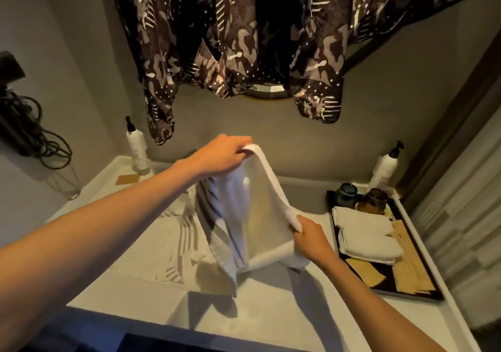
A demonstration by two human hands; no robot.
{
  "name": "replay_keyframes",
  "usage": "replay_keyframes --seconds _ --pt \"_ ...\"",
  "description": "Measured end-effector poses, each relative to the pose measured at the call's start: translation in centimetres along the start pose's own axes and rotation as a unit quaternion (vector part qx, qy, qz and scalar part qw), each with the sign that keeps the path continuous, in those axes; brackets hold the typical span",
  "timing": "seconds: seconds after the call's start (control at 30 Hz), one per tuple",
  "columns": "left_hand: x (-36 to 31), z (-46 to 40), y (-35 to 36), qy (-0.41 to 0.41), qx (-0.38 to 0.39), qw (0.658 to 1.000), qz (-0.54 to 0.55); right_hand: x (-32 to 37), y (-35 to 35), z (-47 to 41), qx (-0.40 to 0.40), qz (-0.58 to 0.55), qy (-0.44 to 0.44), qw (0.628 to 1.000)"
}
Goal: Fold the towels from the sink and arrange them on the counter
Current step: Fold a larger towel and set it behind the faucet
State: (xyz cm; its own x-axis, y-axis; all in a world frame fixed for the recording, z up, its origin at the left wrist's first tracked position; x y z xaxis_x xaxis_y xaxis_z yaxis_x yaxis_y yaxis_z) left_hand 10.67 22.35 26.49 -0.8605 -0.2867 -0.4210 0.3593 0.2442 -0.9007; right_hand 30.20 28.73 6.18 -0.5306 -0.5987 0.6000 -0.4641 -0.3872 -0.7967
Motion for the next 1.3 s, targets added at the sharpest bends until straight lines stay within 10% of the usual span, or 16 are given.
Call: replay_keyframes --seconds 0.13,0.4,0.5,0.63,0.8,0.9,1.03,1.3 --pt "1.7 0.4 -2.1 0.041 -0.123 0.934 -0.332 -0.4 -8.5 0.4 -0.050 0.192 -0.015 0.980" --pt "3.9 6.4 -5.1 0.191 -0.259 0.902 -0.289 9.6 -18.1 4.6 -0.210 0.384 -0.241 0.866" --pt "10.6 10.4 2.9 0.152 -0.155 0.932 -0.290 6.8 -9.0 7.5 -0.064 0.389 -0.244 0.886" --pt "20.1 17.1 18.7 0.011 0.152 0.940 -0.305 -1.8 8.7 12.9 0.319 0.310 -0.118 0.888" --pt "21.9 21.0 25.3 -0.130 0.378 0.886 -0.235 -4.1 15.5 17.0 0.413 0.201 -0.087 0.884" --pt "18.9 18.0 25.0 -0.106 0.315 0.915 -0.230 -3.7 13.3 16.9 0.355 0.085 -0.023 0.931" --pt "10.1 14.7 29.0 -0.046 0.253 0.965 -0.055 -7.4 4.1 14.1 0.019 0.124 0.062 0.990" --pt "-5.6 15.8 39.7 -0.123 0.356 0.904 0.203 -21.1 -0.3 18.1 -0.180 -0.097 0.476 0.855"
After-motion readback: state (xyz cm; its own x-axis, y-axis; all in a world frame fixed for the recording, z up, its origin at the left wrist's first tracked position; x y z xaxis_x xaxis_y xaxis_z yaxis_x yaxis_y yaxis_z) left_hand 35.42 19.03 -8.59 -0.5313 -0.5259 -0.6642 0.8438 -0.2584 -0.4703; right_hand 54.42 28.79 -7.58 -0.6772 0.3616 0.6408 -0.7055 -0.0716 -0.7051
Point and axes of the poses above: each hand's wrist, its own z-axis away from the middle knuckle, its own y-axis out of the palm, x = y × z, the point moved 10 cm from there along -z, towards the middle knuckle, and after that the axes turned 15 degrees about -y, right-handed, at the moved point
